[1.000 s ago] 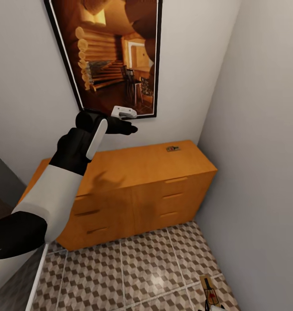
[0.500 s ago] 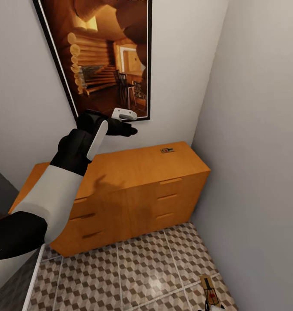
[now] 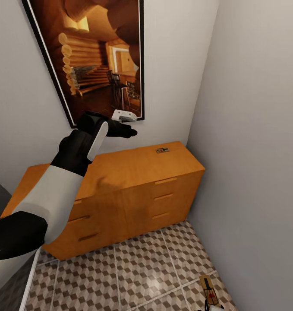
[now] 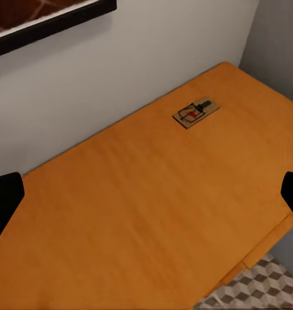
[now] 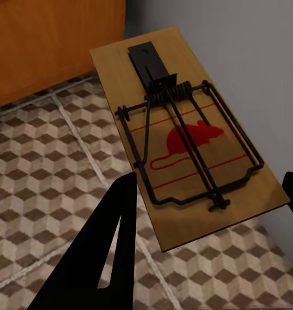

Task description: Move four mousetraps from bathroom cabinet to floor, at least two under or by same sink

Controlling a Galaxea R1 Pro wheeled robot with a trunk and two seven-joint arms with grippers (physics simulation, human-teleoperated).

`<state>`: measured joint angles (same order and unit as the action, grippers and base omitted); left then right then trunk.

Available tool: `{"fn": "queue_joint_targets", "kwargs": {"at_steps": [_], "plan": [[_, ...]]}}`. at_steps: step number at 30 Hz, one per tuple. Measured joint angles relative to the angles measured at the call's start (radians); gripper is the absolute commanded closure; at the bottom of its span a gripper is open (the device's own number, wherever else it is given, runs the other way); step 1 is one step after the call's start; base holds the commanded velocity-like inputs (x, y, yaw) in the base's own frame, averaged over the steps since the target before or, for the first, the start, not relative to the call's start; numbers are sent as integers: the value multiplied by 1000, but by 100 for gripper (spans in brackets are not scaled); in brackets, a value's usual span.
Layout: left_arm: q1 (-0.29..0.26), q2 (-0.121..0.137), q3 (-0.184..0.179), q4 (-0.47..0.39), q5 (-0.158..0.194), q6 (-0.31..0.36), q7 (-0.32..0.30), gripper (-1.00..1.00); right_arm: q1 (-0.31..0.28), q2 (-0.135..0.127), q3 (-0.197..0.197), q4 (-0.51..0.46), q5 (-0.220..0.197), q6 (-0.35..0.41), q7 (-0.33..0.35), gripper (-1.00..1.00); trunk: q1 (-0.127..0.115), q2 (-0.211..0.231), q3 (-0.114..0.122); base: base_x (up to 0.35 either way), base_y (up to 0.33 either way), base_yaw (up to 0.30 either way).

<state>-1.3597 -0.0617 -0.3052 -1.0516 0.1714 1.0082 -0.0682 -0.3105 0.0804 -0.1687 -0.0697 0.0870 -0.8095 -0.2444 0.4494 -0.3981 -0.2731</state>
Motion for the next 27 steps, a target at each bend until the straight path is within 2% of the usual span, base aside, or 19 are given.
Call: {"fn": "queue_joint_targets", "kwargs": {"at_steps": [11,20,25,27], "plan": [[0,0,-2,49,0,0,0,-100,0,0,0,0,0,0,0,100,0,0,5,0,0,-214],[0,0,-51,126,-1,-2,-3,-100,0,-1,0,0,0,0,0,100,0,0,13,0,0,-213],[0,1,-58,157,-1,-4,-5,-100,0,-1,0,0,0,0,0,100,0,0,18,0,0,-195],[0,9,-59,162,-2,-4,-5,-100,0,-1,0,0,0,0,0,100,0,0,20,0,0,-179]]}}
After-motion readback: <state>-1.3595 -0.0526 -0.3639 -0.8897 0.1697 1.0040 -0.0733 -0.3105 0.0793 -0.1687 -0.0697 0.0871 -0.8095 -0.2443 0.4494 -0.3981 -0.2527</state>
